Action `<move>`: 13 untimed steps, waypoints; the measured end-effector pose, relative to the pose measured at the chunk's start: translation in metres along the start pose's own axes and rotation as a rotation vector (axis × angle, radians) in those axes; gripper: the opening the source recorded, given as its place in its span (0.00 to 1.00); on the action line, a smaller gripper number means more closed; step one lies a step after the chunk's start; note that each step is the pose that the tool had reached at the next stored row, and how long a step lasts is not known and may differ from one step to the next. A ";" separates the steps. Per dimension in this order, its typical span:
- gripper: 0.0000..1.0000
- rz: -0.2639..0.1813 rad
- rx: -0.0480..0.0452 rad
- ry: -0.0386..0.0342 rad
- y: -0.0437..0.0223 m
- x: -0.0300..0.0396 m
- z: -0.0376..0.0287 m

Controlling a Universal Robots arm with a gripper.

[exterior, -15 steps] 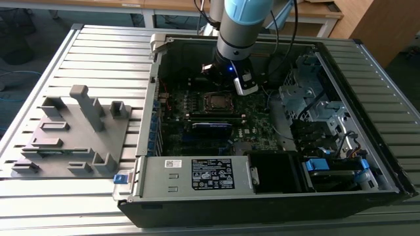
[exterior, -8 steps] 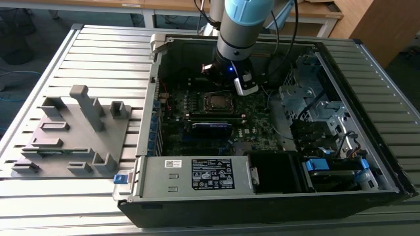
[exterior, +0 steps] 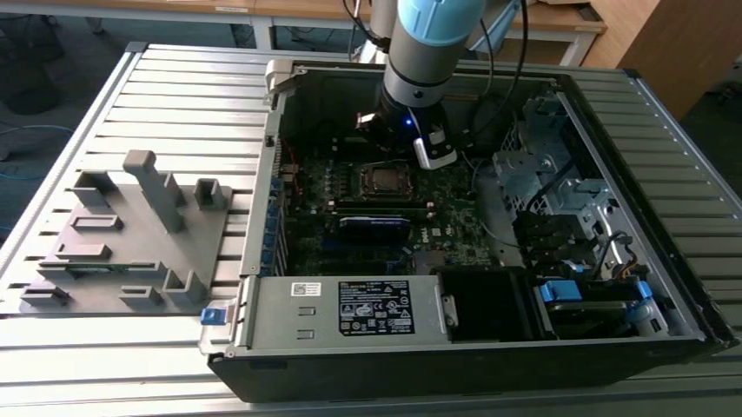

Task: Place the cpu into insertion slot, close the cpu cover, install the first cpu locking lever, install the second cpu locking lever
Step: 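Install the first cpu locking lever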

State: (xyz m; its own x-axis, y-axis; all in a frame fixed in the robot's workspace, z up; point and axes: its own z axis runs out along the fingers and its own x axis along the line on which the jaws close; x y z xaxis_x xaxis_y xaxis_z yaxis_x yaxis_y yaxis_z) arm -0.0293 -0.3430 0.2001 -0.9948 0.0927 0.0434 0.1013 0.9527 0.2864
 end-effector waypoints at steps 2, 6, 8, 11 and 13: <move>0.10 -0.001 -0.0029 0.0004 -0.0001 0.0000 -0.0003; 0.10 -0.007 -0.0044 0.0025 -0.0001 0.0000 -0.0004; 0.10 -0.011 -0.0041 0.0037 -0.0001 0.0000 -0.0004; 0.10 -0.014 -0.0038 0.0046 -0.0001 0.0000 -0.0004; 0.10 -0.014 -0.0038 0.0046 -0.0001 0.0000 -0.0004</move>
State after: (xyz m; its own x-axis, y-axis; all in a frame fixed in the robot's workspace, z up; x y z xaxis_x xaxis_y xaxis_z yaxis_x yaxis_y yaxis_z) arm -0.0293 -0.3432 0.2004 -0.9960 0.0780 0.0438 0.0874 0.9528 0.2906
